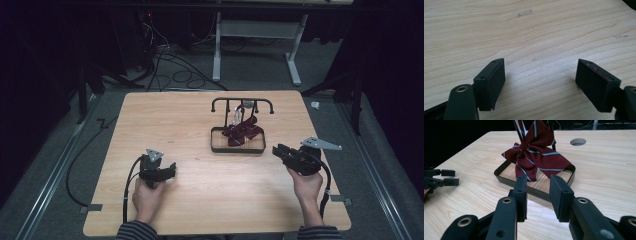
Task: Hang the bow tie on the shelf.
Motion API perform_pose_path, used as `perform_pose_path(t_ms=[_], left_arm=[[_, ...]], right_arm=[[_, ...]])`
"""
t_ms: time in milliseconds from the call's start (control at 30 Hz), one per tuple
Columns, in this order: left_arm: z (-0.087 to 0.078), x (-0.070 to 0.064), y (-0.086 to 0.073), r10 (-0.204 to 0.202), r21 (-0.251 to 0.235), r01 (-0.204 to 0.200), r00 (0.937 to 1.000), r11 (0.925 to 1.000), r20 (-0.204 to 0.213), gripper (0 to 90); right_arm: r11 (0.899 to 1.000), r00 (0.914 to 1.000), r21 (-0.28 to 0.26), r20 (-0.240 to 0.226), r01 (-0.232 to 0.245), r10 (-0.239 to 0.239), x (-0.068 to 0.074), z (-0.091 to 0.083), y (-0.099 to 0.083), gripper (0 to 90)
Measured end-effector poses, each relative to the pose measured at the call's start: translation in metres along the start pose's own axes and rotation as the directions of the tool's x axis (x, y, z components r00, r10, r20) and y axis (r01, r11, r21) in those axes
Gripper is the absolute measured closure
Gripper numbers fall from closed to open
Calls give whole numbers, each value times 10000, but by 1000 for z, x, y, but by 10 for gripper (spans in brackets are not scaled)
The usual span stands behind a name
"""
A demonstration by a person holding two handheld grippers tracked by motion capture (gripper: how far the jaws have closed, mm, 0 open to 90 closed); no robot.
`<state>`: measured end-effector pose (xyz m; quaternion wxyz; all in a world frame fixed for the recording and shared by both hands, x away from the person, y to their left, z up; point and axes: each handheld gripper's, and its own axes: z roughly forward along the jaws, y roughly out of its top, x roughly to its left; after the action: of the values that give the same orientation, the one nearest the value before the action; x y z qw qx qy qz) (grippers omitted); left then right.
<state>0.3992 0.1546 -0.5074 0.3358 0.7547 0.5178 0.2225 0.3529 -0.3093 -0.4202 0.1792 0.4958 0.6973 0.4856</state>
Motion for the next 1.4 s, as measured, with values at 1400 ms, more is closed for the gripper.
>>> perform_pose_path(t_ms=[1400], left_arm=[[0,0,0,-3,0,3,10000,10000,-3,242]], right_arm=[[9938,9997,1089,-136,-203,219,9,28,-41,687]])
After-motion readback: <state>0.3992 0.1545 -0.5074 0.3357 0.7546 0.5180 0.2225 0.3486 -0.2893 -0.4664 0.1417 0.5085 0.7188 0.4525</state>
